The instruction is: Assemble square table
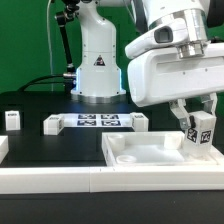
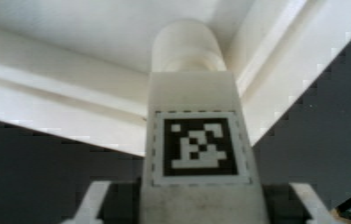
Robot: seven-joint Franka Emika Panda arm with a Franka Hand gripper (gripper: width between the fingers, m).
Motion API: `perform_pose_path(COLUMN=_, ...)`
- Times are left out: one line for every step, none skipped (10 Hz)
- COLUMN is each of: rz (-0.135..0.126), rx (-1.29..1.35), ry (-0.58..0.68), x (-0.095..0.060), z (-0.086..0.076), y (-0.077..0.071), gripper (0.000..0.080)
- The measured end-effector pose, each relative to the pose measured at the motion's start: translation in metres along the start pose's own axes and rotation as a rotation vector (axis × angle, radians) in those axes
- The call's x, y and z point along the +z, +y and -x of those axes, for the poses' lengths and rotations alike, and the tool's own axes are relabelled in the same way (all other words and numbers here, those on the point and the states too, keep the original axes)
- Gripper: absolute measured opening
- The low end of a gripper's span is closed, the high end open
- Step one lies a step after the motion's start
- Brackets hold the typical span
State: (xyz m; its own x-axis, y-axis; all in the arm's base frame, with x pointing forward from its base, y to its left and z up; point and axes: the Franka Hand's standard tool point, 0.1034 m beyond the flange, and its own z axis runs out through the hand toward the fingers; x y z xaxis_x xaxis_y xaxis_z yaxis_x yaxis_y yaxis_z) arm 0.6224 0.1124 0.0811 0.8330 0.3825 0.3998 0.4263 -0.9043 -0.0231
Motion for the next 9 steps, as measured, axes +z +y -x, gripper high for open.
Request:
perform_pose_path(rz=0.012, rx=-0.001, ry=0.018, x=0.0000, z=-0.0003, y=0.0004, gripper=0.0291)
perform_pose_path(rz=0.021, rx=-0.002, ry=0.031, x=-0.0003, z=0.0004, y=0.0000, gripper=0.0291)
perform_pose_path(rz=0.033, rx=-0.004, ry=0.048, x=-0.0008, z=0.0015, y=-0.0007, gripper=0.0291)
perform_pose_path(rz=0.039, rx=-0.005, ry=0.057, x=-0.0011, z=0.0019, y=-0.0011, gripper=0.0291)
perform_pose_path(rz=0.039, rx=-0.004, ry=0.056, x=-0.0012, z=0.0018, y=-0.0005, gripper=0.0300)
perform_pose_path(rz=0.039, rx=-0.004, ry=0.056, x=-0.0012, z=0.0018, y=-0.0004, gripper=0.0300)
perform_pose_path(rz=0.039, rx=-0.004, ry=0.056, x=-0.0012, z=0.0019, y=-0.0003, gripper=0.0475)
perform_pose_path(rz=0.039, rx=-0.004, ry=0.056, x=-0.0012, z=0.0019, y=-0.0002, gripper=0.0606)
perform_pose_path(rz=0.039, rx=-0.004, ry=0.056, x=-0.0012, z=0.0019, y=-0.0002, gripper=0.0606)
